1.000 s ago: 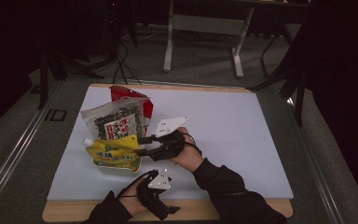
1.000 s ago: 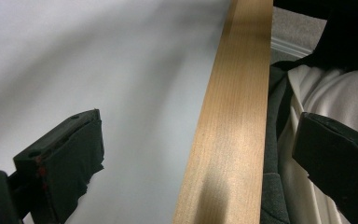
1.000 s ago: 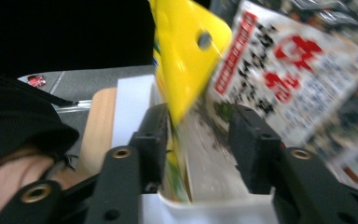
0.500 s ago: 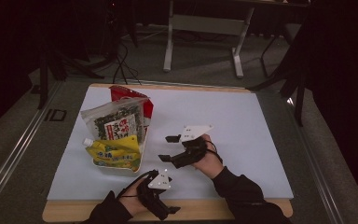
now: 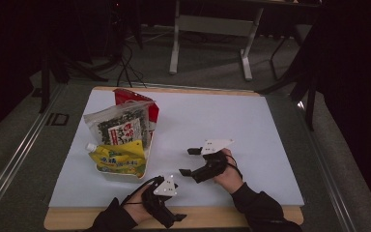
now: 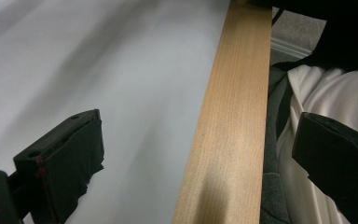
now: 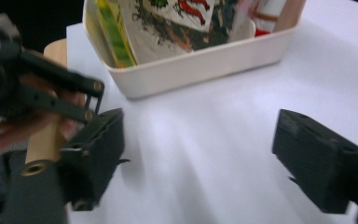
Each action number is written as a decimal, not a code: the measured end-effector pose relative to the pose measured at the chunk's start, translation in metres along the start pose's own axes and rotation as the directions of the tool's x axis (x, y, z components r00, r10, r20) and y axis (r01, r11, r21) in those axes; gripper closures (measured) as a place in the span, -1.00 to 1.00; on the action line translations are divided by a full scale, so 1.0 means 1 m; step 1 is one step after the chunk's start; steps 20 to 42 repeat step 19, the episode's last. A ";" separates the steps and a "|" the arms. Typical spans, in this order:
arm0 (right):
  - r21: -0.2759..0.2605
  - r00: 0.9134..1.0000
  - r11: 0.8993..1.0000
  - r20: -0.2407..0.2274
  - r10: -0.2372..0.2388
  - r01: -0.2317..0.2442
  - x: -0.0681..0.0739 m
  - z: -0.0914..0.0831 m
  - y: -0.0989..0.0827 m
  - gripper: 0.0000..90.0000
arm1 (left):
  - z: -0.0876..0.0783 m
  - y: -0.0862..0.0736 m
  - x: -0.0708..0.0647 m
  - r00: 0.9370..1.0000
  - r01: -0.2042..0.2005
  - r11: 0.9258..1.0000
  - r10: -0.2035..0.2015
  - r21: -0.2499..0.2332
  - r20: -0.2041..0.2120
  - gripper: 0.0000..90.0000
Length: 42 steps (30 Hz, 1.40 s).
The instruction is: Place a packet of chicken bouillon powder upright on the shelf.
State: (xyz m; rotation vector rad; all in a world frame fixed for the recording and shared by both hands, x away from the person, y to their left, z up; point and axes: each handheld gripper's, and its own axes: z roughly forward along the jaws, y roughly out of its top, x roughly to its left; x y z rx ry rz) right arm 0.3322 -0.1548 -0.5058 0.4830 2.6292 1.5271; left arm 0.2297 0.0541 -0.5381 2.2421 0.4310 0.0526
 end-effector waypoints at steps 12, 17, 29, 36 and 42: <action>0.027 0.998 0.998 0.033 0.047 -0.048 -0.010 -0.006 -0.026 -0.66 | -0.001 -0.001 0.000 1.000 0.002 1.000 -0.002 -0.002 -0.002 -0.93; 0.042 0.999 0.998 0.025 0.047 -0.048 -0.012 -0.003 -0.031 -0.65 | -0.002 -0.001 0.000 1.000 0.002 1.000 -0.002 -0.003 -0.003 -0.93; 0.039 0.999 0.998 0.022 0.040 -0.041 -0.011 -0.002 -0.032 -0.65 | -0.001 -0.001 0.000 1.000 0.001 1.000 -0.001 0.000 -0.006 -0.93; 0.039 0.999 0.998 0.022 0.040 -0.041 -0.011 -0.002 -0.032 -0.65 | -0.001 -0.001 0.000 1.000 0.001 1.000 -0.001 0.000 -0.006 -0.93; 0.039 0.999 0.998 0.022 0.040 -0.041 -0.011 -0.002 -0.032 -0.65 | -0.001 -0.001 0.000 1.000 0.001 1.000 -0.001 0.000 -0.006 -0.93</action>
